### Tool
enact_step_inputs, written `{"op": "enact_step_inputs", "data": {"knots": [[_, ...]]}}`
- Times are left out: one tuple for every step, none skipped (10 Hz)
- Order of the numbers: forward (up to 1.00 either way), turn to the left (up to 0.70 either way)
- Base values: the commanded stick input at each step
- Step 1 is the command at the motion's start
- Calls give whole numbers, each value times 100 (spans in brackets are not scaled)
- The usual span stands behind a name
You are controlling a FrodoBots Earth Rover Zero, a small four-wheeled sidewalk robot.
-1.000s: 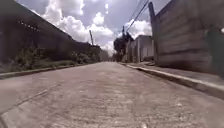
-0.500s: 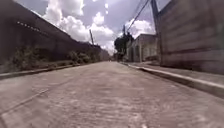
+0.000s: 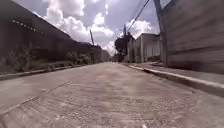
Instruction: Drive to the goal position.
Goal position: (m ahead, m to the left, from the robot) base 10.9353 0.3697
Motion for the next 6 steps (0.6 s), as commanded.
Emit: {"op": "enact_step_inputs", "data": {"knots": [[85,-5],[85,-30],[85,-30],[85,-30],[85,-30],[85,-30]]}}
